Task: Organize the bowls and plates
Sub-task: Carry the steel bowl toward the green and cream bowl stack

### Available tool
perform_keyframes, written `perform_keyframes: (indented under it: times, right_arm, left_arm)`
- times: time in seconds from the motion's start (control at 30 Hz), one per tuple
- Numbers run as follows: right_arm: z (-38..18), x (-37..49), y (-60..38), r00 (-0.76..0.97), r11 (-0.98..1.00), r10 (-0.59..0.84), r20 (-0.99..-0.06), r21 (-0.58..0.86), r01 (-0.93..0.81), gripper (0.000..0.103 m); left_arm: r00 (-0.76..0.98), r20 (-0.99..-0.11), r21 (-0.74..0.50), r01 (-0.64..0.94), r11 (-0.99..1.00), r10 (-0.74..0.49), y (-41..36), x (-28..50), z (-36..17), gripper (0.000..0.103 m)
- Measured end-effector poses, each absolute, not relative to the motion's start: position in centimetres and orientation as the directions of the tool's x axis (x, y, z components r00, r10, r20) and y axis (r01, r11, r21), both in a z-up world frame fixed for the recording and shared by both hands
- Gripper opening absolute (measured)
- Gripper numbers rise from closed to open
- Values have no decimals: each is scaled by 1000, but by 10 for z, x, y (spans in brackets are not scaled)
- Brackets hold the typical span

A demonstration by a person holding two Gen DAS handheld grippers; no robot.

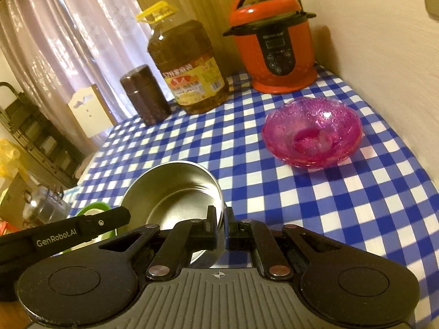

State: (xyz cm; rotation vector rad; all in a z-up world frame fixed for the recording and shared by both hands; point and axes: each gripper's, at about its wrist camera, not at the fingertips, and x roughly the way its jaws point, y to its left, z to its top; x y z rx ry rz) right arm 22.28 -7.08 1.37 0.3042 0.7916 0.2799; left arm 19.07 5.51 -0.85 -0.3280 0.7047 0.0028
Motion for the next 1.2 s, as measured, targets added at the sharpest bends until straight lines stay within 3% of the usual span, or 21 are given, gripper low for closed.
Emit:
perform_keyframes:
  times: [0.7, 1.2]
  right_arm:
    - [29, 155, -9, 623, 894, 446, -643, 350, -280, 5]
    - [21, 142, 34, 574, 871, 489, -657, 327, -368, 5]
  left_arm:
    - [756, -654, -298, -258, 919, 0, 98, 87, -7, 4]
    - [754, -654, -288, -314, 905, 53, 128, 58, -9, 4]
